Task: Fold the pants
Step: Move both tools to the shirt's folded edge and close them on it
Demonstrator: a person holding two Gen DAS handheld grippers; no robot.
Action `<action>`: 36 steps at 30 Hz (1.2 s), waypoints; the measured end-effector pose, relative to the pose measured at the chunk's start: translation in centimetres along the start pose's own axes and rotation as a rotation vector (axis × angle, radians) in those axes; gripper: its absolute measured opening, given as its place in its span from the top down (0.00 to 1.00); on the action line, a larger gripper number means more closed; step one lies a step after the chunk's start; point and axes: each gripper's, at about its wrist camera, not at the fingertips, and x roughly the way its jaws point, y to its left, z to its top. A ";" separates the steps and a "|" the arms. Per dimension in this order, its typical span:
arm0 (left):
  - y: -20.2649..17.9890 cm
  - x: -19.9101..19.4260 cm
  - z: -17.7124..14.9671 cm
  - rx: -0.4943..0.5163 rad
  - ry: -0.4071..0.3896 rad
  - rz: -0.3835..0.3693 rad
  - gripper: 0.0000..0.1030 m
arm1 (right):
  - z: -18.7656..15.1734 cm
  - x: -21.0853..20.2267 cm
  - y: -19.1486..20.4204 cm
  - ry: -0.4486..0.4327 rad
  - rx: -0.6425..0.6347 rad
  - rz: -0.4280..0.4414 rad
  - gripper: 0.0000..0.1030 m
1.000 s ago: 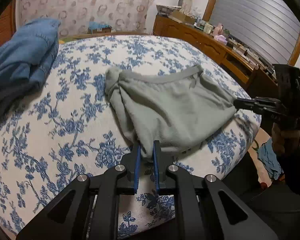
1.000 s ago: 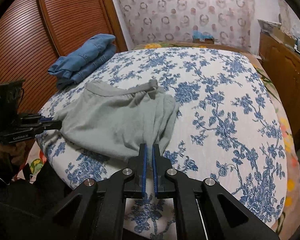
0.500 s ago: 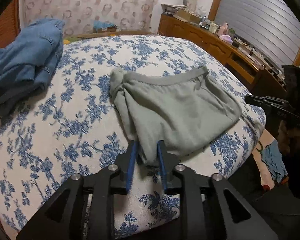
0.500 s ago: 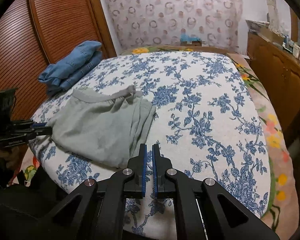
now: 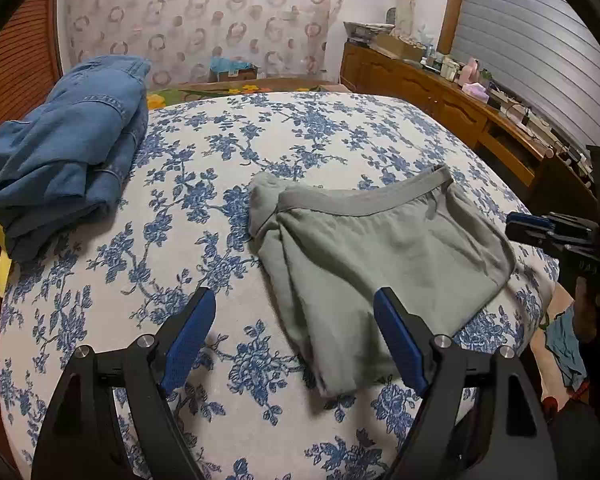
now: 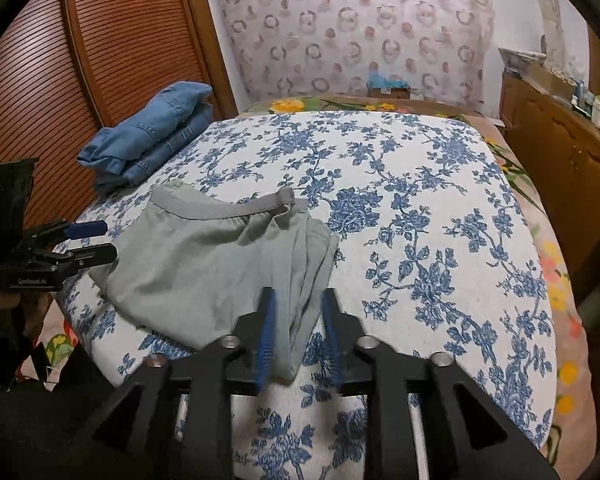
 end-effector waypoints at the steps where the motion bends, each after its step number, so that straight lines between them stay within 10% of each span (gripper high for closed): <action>1: -0.1 0.2 0.1 0.005 0.003 -0.004 0.21 | 0.1 0.3 0.0 0.006 -0.001 0.000 0.62; 8: -0.4 1.1 0.0 0.007 0.022 -0.011 0.21 | 1.2 2.1 0.3 0.026 0.000 -0.021 0.46; 32: 0.3 2.2 1.6 -0.004 0.013 -0.043 0.21 | 3.6 7.5 0.9 0.074 -0.064 -0.051 0.45; 36: 0.5 3.1 2.7 0.007 0.020 -0.039 0.41 | 3.3 7.5 1.3 0.062 -0.072 -0.059 0.45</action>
